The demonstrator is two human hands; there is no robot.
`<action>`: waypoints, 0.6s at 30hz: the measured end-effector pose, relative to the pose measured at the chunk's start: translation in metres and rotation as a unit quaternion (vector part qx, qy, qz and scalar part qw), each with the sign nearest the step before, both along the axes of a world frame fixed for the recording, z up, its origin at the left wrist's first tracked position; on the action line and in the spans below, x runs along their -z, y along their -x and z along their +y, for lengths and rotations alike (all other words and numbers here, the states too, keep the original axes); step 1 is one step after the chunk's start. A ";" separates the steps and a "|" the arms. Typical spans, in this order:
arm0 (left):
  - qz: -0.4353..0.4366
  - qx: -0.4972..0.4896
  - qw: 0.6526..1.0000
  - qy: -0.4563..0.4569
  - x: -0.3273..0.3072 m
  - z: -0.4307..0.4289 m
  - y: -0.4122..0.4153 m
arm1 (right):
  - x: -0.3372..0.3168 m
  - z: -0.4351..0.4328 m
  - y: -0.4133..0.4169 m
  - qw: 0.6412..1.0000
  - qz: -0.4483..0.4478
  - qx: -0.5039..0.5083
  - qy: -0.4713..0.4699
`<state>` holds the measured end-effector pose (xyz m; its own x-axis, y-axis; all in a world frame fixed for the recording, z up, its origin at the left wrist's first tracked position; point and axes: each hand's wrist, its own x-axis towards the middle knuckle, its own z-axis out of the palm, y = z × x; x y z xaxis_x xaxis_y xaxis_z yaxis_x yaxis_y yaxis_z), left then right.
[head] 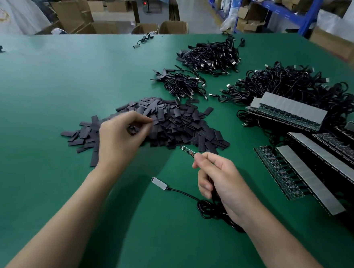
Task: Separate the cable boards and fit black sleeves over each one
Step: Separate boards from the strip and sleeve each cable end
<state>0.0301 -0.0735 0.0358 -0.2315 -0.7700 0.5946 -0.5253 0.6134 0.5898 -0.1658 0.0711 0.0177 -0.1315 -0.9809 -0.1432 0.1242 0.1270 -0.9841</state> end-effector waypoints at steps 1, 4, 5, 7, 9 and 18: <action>0.028 0.041 0.999 -0.023 -0.002 0.013 0.003 | -0.001 0.000 0.001 1.000 -0.020 0.008 -0.002; 0.033 0.142 0.989 -0.036 0.001 0.052 0.011 | -0.004 0.000 0.004 0.997 -0.072 0.020 -0.021; 0.028 0.163 0.986 -0.030 0.004 0.061 0.012 | -0.004 0.001 0.005 0.997 -0.078 0.012 -0.025; 0.016 0.182 0.983 -0.012 0.010 0.072 0.013 | -0.005 0.002 0.004 0.997 -0.072 -0.002 -0.023; 0.004 0.183 0.983 -0.001 0.015 0.074 0.012 | -0.003 0.003 0.003 0.999 -0.052 -0.002 -0.018; -0.030 0.173 0.983 -0.052 0.024 0.080 0.016 | 0.006 0.001 -0.001 0.991 0.118 0.015 0.057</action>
<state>0.0138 0.0066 0.0113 -0.5229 -0.6949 0.4936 -0.3321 0.6994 0.6329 -0.1649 0.0722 0.0118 -0.1765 -0.9843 0.0068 -0.1095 0.0127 -0.9939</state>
